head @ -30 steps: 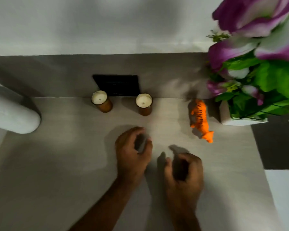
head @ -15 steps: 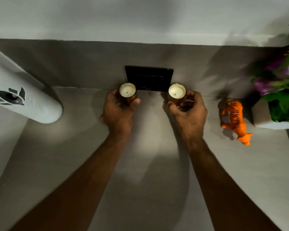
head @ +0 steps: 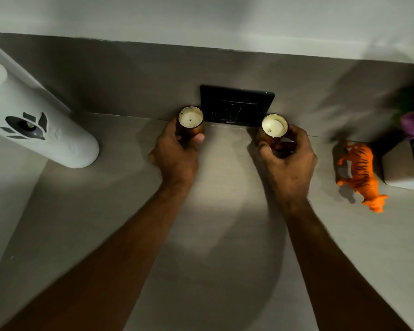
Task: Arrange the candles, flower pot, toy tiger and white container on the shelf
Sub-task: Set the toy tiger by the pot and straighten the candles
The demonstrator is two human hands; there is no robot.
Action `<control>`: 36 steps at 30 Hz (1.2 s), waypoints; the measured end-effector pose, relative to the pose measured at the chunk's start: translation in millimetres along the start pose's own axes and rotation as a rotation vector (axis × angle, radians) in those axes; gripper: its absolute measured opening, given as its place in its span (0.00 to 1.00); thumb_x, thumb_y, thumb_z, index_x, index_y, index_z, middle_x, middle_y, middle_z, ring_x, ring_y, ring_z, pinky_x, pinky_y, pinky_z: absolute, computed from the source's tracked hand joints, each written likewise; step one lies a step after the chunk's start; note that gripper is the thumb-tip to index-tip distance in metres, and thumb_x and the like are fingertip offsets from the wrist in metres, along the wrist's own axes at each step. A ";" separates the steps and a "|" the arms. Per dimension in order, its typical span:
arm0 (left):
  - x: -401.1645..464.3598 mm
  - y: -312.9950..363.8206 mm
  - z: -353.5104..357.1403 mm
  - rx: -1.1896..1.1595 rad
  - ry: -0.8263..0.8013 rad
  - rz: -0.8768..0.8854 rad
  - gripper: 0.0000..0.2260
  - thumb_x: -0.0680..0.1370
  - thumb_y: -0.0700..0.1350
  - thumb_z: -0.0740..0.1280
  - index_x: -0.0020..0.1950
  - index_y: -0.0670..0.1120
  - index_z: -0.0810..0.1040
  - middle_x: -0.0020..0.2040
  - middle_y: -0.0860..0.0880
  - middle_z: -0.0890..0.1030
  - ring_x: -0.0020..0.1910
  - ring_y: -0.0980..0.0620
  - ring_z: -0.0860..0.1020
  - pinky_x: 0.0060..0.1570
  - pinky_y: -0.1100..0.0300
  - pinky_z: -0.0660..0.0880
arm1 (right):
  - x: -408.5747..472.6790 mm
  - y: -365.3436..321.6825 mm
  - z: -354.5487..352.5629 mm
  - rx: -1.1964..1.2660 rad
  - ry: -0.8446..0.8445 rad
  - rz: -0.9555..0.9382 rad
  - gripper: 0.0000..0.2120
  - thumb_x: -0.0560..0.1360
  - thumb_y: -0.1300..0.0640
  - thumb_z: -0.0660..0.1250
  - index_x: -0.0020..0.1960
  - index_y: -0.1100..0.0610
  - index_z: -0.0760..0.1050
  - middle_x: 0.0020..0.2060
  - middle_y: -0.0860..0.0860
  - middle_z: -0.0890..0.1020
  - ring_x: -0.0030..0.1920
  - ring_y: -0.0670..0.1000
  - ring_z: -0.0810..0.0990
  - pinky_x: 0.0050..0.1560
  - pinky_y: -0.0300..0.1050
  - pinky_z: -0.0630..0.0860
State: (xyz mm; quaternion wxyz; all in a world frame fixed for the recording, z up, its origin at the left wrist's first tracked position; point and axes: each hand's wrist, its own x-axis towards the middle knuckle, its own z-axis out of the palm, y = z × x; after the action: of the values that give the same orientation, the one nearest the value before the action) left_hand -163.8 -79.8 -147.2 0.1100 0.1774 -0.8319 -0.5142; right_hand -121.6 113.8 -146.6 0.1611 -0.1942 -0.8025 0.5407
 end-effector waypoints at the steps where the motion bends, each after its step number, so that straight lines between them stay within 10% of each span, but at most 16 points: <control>1: 0.7 -0.4 0.2 -0.010 0.001 -0.007 0.32 0.70 0.42 0.81 0.72 0.49 0.77 0.55 0.55 0.83 0.56 0.49 0.83 0.69 0.37 0.74 | -0.4 0.0 0.4 0.002 0.007 -0.010 0.32 0.72 0.57 0.79 0.73 0.51 0.72 0.56 0.37 0.77 0.55 0.40 0.80 0.53 0.24 0.77; 5: -10.5 -5.3 -5.3 0.033 0.011 -0.008 0.47 0.67 0.46 0.84 0.81 0.46 0.64 0.72 0.45 0.78 0.69 0.43 0.77 0.73 0.38 0.71 | -9.3 6.9 -6.9 0.039 0.083 -0.065 0.49 0.66 0.57 0.80 0.80 0.52 0.57 0.74 0.49 0.67 0.67 0.44 0.73 0.66 0.31 0.75; 10: -59.9 -37.2 -69.9 0.025 0.087 -0.010 0.36 0.70 0.47 0.82 0.75 0.50 0.70 0.72 0.43 0.75 0.70 0.42 0.74 0.69 0.36 0.75 | -80.8 8.6 -1.3 -0.187 -0.085 -0.325 0.23 0.74 0.61 0.67 0.68 0.63 0.72 0.67 0.65 0.76 0.66 0.66 0.76 0.65 0.69 0.75; 13: -55.8 -47.6 -115.5 0.080 0.347 0.004 0.36 0.70 0.44 0.82 0.75 0.46 0.70 0.71 0.39 0.74 0.68 0.36 0.74 0.67 0.34 0.75 | -120.7 -19.8 52.6 -0.522 -0.563 -0.632 0.22 0.81 0.51 0.62 0.72 0.57 0.75 0.72 0.60 0.78 0.72 0.64 0.75 0.74 0.65 0.69; 17: -8.6 -38.8 -145.5 -0.046 0.522 0.002 0.42 0.67 0.39 0.83 0.76 0.39 0.65 0.73 0.38 0.71 0.70 0.38 0.74 0.70 0.37 0.74 | -115.0 -60.8 137.5 -0.759 -0.898 -0.619 0.30 0.85 0.39 0.53 0.84 0.46 0.56 0.86 0.56 0.53 0.85 0.61 0.49 0.81 0.68 0.42; 23: 29.3 -40.0 -145.3 -0.220 0.552 -0.010 0.43 0.65 0.38 0.85 0.74 0.47 0.66 0.71 0.43 0.76 0.69 0.43 0.77 0.70 0.40 0.77 | -94.2 -68.4 179.8 -0.921 -0.779 -0.486 0.37 0.81 0.29 0.39 0.85 0.44 0.38 0.86 0.53 0.39 0.85 0.60 0.37 0.81 0.69 0.36; 36: 74.9 -23.5 -119.9 -0.316 0.674 -0.116 0.40 0.68 0.39 0.84 0.76 0.42 0.69 0.72 0.41 0.76 0.71 0.42 0.76 0.69 0.38 0.77 | -90.9 -72.0 176.2 -0.994 -0.801 -0.490 0.42 0.76 0.27 0.37 0.85 0.45 0.39 0.86 0.54 0.41 0.85 0.60 0.38 0.81 0.69 0.38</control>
State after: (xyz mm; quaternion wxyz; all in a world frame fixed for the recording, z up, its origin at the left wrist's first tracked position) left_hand -184.0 -217.8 -114.6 0.3743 0.3644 -0.6478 -0.5545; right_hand -134.7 -96.7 -148.1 -0.1387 0.1573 -0.9740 0.0861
